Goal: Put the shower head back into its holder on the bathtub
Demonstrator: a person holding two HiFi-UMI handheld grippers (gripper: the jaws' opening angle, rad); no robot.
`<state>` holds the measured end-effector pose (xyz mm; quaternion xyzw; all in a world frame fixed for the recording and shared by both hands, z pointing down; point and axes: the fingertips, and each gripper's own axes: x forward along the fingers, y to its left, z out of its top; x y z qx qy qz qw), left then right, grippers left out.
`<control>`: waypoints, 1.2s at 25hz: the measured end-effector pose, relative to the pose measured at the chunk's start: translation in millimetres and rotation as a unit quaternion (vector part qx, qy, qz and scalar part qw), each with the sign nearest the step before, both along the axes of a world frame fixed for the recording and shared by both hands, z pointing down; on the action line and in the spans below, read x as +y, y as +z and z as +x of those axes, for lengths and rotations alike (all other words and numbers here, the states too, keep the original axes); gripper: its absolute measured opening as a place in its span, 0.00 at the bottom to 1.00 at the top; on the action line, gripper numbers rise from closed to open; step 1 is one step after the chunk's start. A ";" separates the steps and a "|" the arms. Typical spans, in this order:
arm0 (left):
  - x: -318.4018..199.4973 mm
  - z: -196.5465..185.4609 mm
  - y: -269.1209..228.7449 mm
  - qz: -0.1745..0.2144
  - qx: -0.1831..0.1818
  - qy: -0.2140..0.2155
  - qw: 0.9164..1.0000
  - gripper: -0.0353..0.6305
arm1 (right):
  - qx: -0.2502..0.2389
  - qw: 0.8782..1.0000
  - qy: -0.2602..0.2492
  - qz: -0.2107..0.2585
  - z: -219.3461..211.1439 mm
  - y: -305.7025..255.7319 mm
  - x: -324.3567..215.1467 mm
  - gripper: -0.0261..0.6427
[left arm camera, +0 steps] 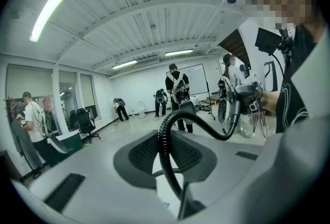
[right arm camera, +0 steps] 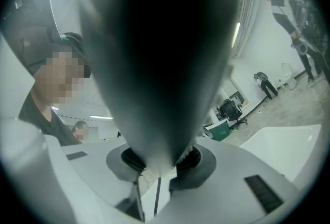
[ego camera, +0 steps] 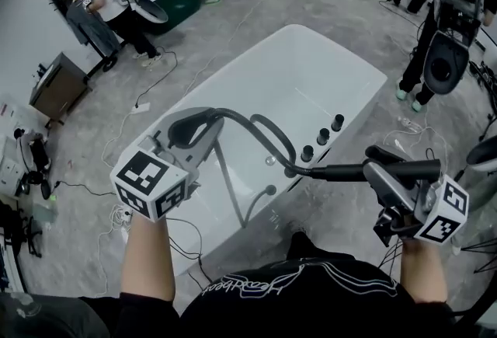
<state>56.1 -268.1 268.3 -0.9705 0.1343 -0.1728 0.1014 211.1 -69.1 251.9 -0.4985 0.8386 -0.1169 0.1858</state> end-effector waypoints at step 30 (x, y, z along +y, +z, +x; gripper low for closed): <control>-72.2 12.4 -22.8 0.014 0.033 -0.034 0.999 0.15 | 0.015 1.000 -0.018 0.011 23.2 -11.7 -87.6 0.21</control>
